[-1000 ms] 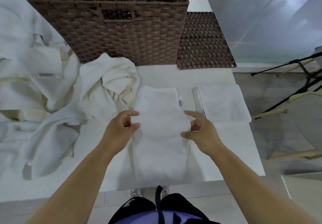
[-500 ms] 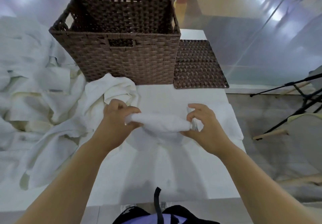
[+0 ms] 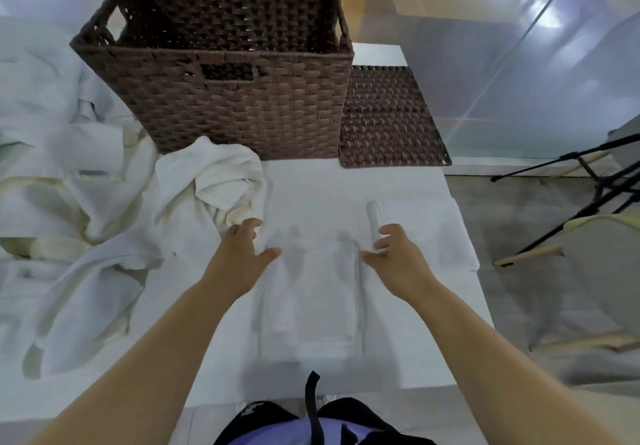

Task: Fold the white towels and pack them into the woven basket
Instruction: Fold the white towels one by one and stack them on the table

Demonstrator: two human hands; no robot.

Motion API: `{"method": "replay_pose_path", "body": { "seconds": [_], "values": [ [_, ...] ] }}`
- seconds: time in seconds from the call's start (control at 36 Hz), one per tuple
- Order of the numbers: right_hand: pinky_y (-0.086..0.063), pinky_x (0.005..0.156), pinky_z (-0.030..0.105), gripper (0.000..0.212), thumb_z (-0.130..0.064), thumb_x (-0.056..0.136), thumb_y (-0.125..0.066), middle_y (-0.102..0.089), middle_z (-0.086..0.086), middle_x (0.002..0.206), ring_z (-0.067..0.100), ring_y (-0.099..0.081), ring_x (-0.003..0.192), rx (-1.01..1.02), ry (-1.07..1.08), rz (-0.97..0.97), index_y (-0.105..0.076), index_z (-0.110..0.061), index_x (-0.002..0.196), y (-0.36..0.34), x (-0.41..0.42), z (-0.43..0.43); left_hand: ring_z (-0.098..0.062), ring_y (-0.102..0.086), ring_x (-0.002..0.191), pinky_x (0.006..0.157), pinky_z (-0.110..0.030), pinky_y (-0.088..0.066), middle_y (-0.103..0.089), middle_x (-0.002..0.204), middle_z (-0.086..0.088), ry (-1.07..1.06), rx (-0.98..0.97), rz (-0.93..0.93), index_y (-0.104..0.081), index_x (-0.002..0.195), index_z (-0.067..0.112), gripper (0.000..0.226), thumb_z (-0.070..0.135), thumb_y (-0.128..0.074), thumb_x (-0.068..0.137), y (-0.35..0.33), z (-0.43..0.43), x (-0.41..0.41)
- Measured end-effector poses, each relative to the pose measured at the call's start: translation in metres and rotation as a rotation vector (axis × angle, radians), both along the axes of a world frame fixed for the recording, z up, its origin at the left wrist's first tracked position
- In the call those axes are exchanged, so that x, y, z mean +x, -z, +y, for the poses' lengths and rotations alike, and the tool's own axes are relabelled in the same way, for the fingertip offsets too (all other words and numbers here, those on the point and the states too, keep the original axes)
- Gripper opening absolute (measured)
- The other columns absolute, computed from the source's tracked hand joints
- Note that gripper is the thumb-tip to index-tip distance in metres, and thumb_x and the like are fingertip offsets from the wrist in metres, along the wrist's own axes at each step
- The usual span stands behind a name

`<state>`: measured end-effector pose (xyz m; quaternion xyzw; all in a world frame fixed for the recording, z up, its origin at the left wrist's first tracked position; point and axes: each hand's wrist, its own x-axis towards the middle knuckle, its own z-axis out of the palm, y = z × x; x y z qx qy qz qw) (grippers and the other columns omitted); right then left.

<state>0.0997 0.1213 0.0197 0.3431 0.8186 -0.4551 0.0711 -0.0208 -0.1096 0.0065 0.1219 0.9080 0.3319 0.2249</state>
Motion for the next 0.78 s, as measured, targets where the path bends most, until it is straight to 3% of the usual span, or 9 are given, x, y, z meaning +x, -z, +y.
{"method": "replay_pose_path", "body": {
  "seconds": [0.14,0.22,0.31,0.36,0.47,0.61,0.67,0.72,0.78],
  "values": [
    [-0.042,0.076,0.026,0.058,-0.038,0.086,-0.065,-0.055,-0.003,0.11,0.013,-0.055,0.095,-0.026,-0.13,-0.225,-0.038,-0.017,0.133,0.029,0.02,-0.017,-0.021,-0.056,0.108,0.082,-0.028,-0.04,-0.054,0.126,-0.006,0.005,-0.119,-0.193,-0.04,0.136,0.016,0.065,0.043,-0.066,0.083,0.035,-0.011,0.026],
    [-0.043,0.066,0.024,0.056,-0.04,0.087,-0.063,-0.06,-0.002,0.098,0.012,-0.058,0.084,-0.068,-0.169,-0.306,-0.039,-0.014,0.131,0.041,0.03,-0.029,-0.018,-0.056,0.094,0.076,-0.027,-0.04,-0.06,0.111,-0.001,-0.018,-0.124,-0.294,-0.045,0.132,0.012,0.059,0.043,-0.063,0.085,0.046,-0.016,0.043],
    [-0.042,0.057,0.023,0.041,-0.04,0.087,-0.062,-0.057,-0.001,0.091,0.011,-0.055,0.075,-0.064,-0.172,-0.346,-0.045,-0.013,0.112,0.048,0.034,-0.038,-0.017,-0.057,0.075,0.065,-0.029,-0.042,-0.062,0.088,-0.003,0.014,-0.146,-0.32,-0.056,0.1,0.01,0.035,0.042,-0.06,0.087,0.053,-0.019,0.054],
    [-0.038,0.052,0.023,0.03,-0.04,0.086,-0.063,-0.054,-0.002,0.084,0.01,-0.051,0.067,-0.041,-0.168,-0.36,-0.045,-0.017,0.091,0.053,0.035,-0.041,-0.016,-0.052,0.065,0.057,-0.027,-0.037,-0.056,0.076,-0.003,0.011,-0.158,-0.31,-0.052,0.085,0.01,0.032,0.041,-0.06,0.087,0.055,-0.02,0.058],
    [-0.032,0.048,0.022,0.034,-0.036,0.087,-0.06,-0.05,-0.003,0.069,0.01,-0.047,0.057,0.016,-0.207,-0.392,-0.04,-0.017,0.068,0.058,0.035,-0.043,-0.012,-0.043,0.056,0.051,-0.026,-0.03,-0.045,0.064,0.002,-0.002,-0.149,-0.278,-0.042,0.07,0.015,0.036,0.04,-0.062,0.086,0.054,-0.02,0.06],
    [-0.029,0.047,0.023,0.037,-0.024,0.084,-0.062,-0.041,-0.002,0.058,0.012,-0.039,0.049,-0.045,-0.136,-0.371,-0.036,-0.016,0.059,0.06,0.037,-0.039,-0.01,-0.042,0.054,0.051,-0.023,-0.03,-0.044,0.061,0.006,0.033,-0.114,-0.308,-0.04,0.065,0.017,0.038,0.038,-0.067,0.082,0.053,-0.024,0.061],
    [-0.029,0.044,0.018,0.037,-0.023,0.084,-0.062,-0.042,-0.004,0.058,0.01,-0.04,0.049,-0.032,-0.172,-0.362,-0.036,-0.017,0.059,0.059,0.041,-0.038,-0.009,-0.042,0.054,0.05,-0.023,-0.03,-0.046,0.062,0.006,0.068,-0.144,-0.288,-0.041,0.066,0.017,0.038,0.038,-0.069,0.079,0.054,-0.026,0.063],
    [-0.032,0.047,0.015,0.03,-0.025,0.085,-0.063,-0.048,-0.004,0.068,0.01,-0.046,0.059,0.02,-0.23,-0.364,-0.04,-0.018,0.065,0.06,0.044,-0.04,-0.01,-0.048,0.06,0.052,-0.023,-0.034,-0.053,0.072,0.004,0.083,-0.179,-0.257,-0.044,0.074,0.017,0.034,0.037,-0.072,0.077,0.055,-0.026,0.065],
    [-0.039,0.064,0.023,0.021,-0.029,0.085,-0.064,-0.049,0.001,0.093,0.017,-0.051,0.081,0.093,-0.252,-0.384,-0.047,-0.016,0.088,0.059,0.045,-0.045,-0.013,-0.055,0.076,0.06,-0.026,-0.04,-0.052,0.094,0.003,0.047,-0.177,-0.229,-0.045,0.092,0.018,0.039,0.034,-0.075,0.073,0.056,-0.025,0.067]
  ]
}}
